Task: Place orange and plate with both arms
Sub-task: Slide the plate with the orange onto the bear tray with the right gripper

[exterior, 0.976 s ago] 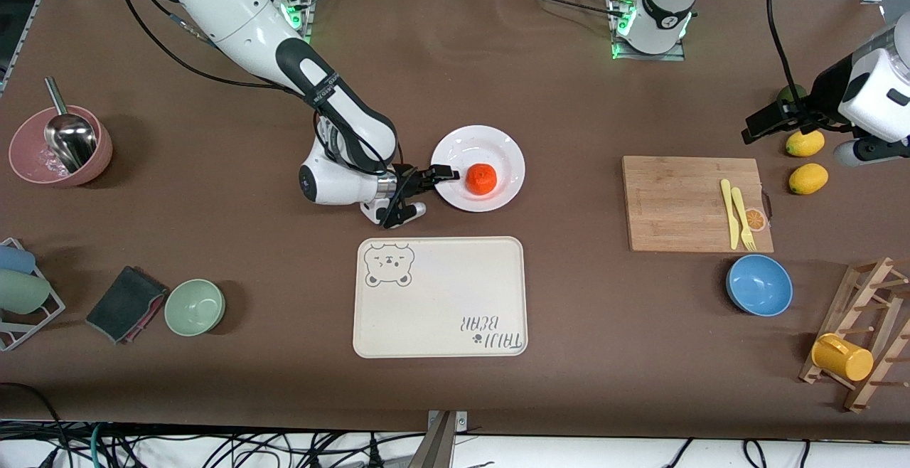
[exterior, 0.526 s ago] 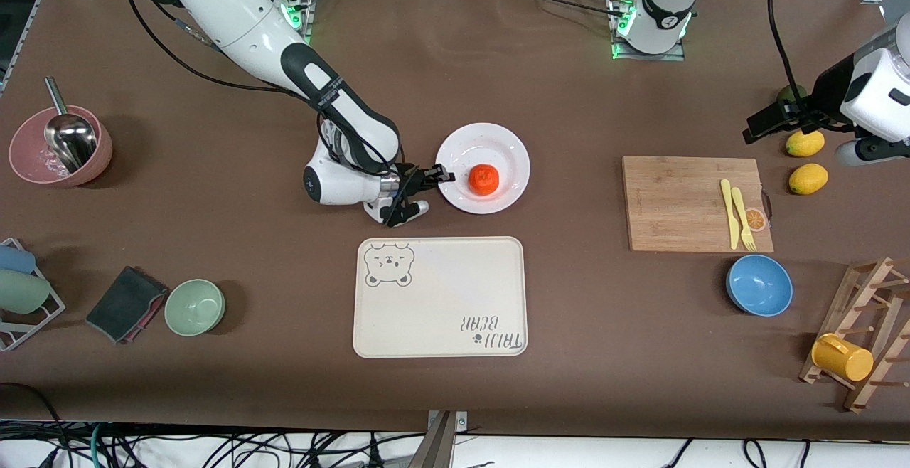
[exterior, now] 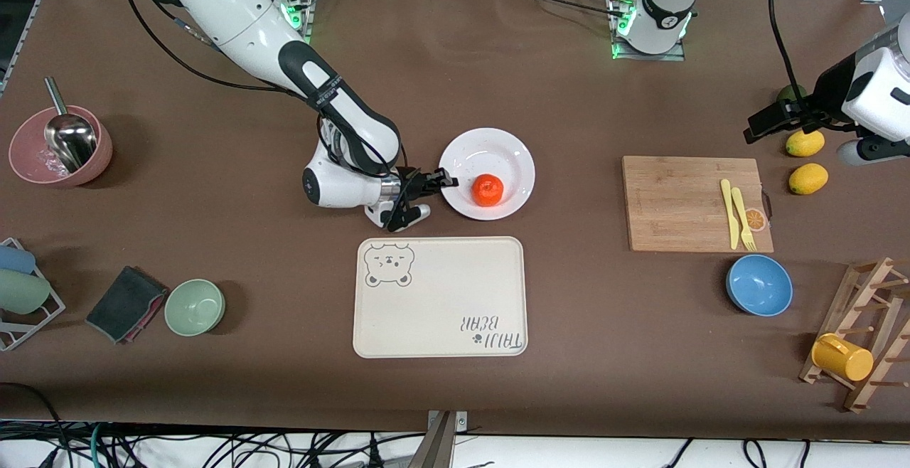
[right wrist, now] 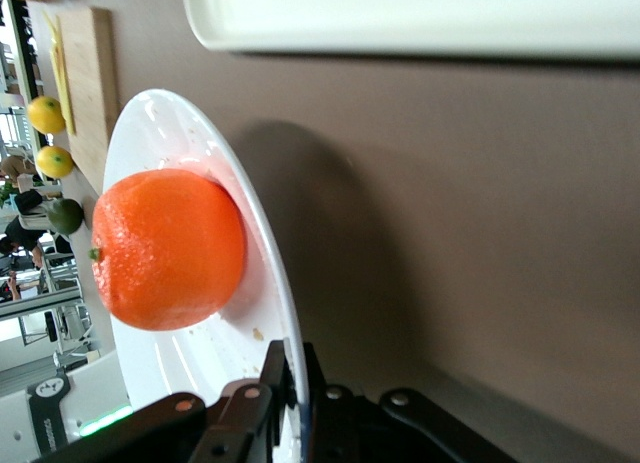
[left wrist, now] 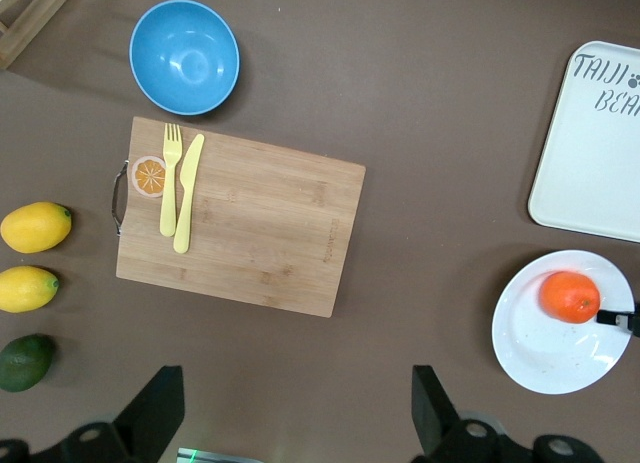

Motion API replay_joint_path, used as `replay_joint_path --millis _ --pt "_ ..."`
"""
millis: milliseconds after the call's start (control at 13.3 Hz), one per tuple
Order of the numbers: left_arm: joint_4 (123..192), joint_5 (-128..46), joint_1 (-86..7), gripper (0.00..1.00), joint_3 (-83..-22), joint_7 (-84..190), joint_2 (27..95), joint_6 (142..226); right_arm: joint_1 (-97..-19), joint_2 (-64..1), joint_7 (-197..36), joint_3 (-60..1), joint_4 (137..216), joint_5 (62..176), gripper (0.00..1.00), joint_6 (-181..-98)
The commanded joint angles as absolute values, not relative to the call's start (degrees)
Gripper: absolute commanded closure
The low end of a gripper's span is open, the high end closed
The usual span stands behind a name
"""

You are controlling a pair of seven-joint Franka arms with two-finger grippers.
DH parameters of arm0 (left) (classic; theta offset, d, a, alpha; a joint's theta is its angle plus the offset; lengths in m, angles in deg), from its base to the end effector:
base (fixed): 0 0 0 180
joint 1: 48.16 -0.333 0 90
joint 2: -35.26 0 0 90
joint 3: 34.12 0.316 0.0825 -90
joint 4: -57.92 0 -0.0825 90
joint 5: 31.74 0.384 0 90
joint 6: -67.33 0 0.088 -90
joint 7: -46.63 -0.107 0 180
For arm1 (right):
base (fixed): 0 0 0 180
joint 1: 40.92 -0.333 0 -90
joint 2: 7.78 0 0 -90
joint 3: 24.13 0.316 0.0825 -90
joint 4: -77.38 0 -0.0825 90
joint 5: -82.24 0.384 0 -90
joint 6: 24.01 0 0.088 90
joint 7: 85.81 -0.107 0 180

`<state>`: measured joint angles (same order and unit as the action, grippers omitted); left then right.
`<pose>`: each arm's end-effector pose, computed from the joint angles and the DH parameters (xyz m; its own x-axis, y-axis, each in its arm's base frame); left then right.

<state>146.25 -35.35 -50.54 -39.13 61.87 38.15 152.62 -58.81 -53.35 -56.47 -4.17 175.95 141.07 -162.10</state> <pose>0.5596 -0.0316 0.6036 0.9701 0.2127 -0.1170 0.2183 -0.9751 0.0379 0.5310 0.3956 0.1459 0.9628 0.2599 -0.0736 0.1118 -0.6314 -0.7674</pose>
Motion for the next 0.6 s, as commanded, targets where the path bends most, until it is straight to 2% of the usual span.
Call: replay_joint_path --millis 0,300,526 --pt "144.75 -35.08 -51.32 0.00 -39.39 61.75 38.51 151.35 -58.32 -52.96 -59.77 -4.44 171.70 137.64 1.00 -161.83" --pt "144.75 -35.08 -51.32 0.00 -39.48 61.93 38.42 151.17 -58.32 -54.79 -70.23 -6.90 162.57 125.87 1.00 -161.83" --pt "144.75 -35.08 -51.32 0.00 -39.39 61.93 38.42 151.09 -58.50 -59.88 -72.88 -8.13 154.05 124.52 1.00 -162.26"
